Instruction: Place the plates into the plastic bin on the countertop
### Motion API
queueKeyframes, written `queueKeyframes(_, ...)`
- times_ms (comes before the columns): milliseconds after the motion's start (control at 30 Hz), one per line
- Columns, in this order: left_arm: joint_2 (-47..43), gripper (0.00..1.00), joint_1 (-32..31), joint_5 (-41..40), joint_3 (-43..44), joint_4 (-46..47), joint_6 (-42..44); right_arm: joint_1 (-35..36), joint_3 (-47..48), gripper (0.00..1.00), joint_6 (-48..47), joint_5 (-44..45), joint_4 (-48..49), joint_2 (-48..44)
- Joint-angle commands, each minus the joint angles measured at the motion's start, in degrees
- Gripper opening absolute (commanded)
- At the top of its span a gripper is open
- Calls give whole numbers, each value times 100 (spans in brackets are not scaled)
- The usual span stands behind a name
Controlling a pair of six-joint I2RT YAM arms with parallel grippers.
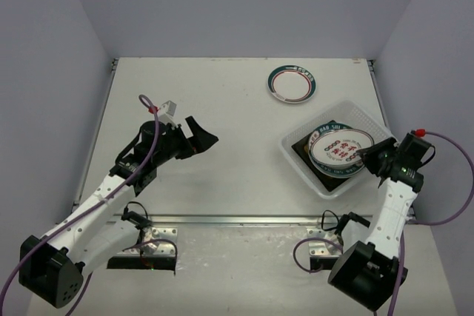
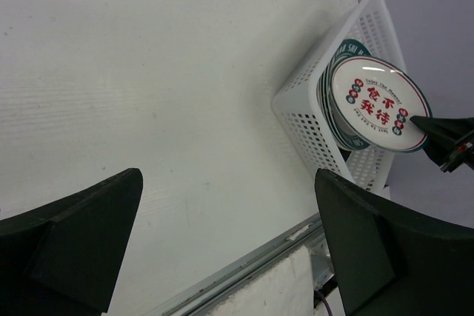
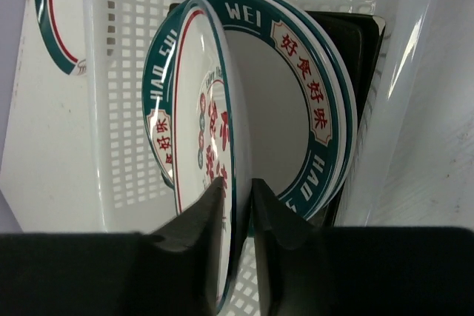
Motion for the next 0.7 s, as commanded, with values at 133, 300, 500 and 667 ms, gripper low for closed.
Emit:
queueKeyframes(133, 91, 100, -22, 357, -68, 590, 45, 237, 406, 73, -660, 678, -147, 34)
queueKeyframes(300, 579, 100, -27, 623, -136, 1050, -152, 1104, 859, 84, -1134, 1665, -662, 729)
queueKeyframes(500, 1289, 100, -31, 690, -80, 1564, -411, 1306, 989, 85, -1274, 2041, -794, 1138)
queueKeyframes(667, 1724, 100, -40, 667, 19, 1862, -528, 1325, 1020, 86, -1316, 2406, -695, 820)
